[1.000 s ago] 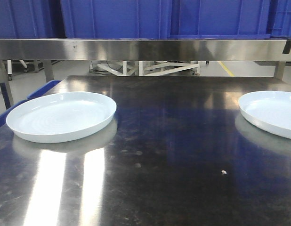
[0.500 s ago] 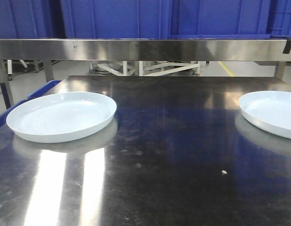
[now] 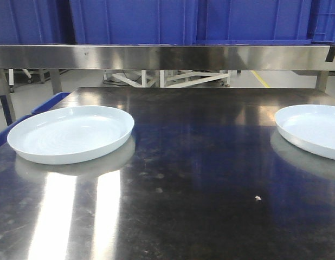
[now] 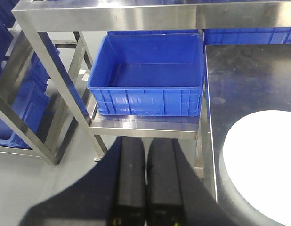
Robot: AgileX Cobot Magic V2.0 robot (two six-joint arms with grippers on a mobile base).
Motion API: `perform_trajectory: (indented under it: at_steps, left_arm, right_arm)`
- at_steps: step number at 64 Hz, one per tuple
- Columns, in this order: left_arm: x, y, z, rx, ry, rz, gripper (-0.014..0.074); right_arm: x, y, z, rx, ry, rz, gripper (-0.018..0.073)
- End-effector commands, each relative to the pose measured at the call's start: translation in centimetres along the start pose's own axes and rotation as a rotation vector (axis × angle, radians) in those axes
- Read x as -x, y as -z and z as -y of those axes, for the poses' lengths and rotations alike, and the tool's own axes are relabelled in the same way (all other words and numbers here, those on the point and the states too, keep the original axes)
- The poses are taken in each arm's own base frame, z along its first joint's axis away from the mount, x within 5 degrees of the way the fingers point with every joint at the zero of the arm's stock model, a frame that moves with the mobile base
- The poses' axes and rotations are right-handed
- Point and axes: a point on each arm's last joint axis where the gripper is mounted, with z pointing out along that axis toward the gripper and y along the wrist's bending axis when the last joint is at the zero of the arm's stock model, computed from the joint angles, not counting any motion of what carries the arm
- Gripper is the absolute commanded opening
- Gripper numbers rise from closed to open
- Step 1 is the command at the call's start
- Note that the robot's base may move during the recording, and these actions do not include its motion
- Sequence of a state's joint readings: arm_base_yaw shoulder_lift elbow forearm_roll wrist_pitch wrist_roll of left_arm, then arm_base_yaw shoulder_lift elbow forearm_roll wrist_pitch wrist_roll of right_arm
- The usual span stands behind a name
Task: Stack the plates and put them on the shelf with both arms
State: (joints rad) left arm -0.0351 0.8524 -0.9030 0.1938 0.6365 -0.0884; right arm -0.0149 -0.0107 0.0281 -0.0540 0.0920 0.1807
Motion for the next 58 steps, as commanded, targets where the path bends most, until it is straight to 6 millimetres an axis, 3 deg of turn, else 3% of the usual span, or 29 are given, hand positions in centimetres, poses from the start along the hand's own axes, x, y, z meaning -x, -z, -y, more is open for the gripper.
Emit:
perform_trajectory:
  at_steps: [1, 30, 43, 49, 58]
  left_arm:
    - [1.6, 0.8, 0.0, -0.006, 0.003, 0.104, 0.0083]
    - [1.6, 0.8, 0.0, -0.015, 0.015, 0.107, 0.0083]
    - [1.6, 0.8, 0.1, -0.017, 0.019, 0.107, 0.0083]
    - [1.6, 0.8, 0.2, -0.027, 0.028, 0.106, 0.0083]
    - [1.6, 0.7, 0.6, -0.053, 0.018, 0.100, 0.0083]
  right_arm:
    - [0.9, 0.2, -0.1, 0.012, 0.007, 0.109, 0.0023]
    - [1.2, 0.2, -0.2, 0.018, 0.007, 0.144, 0.0023]
    - [3.9, 0.8, -0.6, 0.050, -0.036, 0.295, 0.0023]
    - [6.1, 1.0, -0.8, 0.026, -0.074, 0.185, 0.0023]
    - [9.2, -0.2, -0.9, -0.050, -0.054, -0.134, 0.0023]
